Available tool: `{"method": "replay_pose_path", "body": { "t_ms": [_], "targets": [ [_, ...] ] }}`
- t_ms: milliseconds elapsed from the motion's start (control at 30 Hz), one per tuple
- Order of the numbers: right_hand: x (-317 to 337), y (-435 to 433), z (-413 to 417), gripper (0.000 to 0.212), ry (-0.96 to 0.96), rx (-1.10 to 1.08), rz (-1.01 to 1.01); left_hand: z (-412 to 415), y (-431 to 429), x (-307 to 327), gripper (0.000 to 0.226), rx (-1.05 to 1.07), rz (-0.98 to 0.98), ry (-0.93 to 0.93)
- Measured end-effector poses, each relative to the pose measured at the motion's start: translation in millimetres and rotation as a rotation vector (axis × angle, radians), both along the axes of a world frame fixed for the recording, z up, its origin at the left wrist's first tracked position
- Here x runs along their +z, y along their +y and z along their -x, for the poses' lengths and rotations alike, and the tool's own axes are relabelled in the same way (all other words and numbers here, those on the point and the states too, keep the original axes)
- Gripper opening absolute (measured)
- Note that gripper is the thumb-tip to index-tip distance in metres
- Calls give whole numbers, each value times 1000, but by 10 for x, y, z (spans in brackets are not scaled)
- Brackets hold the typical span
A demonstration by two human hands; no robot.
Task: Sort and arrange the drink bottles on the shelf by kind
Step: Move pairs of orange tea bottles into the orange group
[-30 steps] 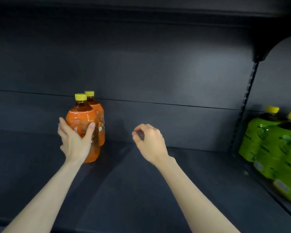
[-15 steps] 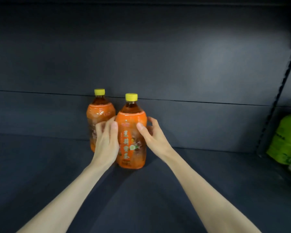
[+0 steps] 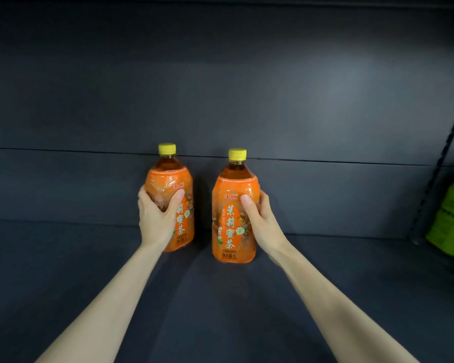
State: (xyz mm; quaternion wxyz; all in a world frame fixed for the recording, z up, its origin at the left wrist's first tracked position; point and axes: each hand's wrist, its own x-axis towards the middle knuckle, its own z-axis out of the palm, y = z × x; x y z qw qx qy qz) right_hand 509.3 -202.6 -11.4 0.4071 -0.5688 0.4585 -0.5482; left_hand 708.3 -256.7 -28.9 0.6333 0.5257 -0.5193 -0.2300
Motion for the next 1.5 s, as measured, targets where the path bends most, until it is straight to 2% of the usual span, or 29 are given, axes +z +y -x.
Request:
{"method": "replay_pose_path", "body": {
  "t_ms": [200, 333, 500, 567, 733, 900, 1133, 1267, 1400, 1500],
  "targets": [
    [13, 49, -29, 59, -6, -23, -10, 91, 209, 31, 74, -105, 29, 2],
    [96, 188, 25, 56, -43, -82, -24, 195, 497, 118, 69, -176, 37, 87],
    [233, 719, 383, 73, 13, -224, 35, 532, 1046, 329, 65, -297, 64, 165],
    [301, 999, 593, 73, 19, -294, 90, 762, 1282, 456, 63, -354, 85, 179],
    [402, 1831, 1292, 69, -21, -448, 209, 1551, 1928, 643, 61, -495, 105, 200],
    [342, 2902, 2203, 52, -9, -610, 300, 2541, 2753, 523, 45, -645, 96, 190],
    [282, 4240, 3481, 75, 60, -863, 253, 3947, 3843, 333, 58, -785, 55, 172],
    [342, 4682, 4115, 65, 68, -938, 256, 4608, 4195, 471, 51, -842, 81, 165],
    [392, 4925, 4701, 73, 34, -992, 275, 5250, 4386, 580, 57, -904, 114, 155],
    [396, 5029, 5156, 70, 34, -1027, 296, 5757, 4484, 590, 56, -921, 131, 162]
  ]
}}
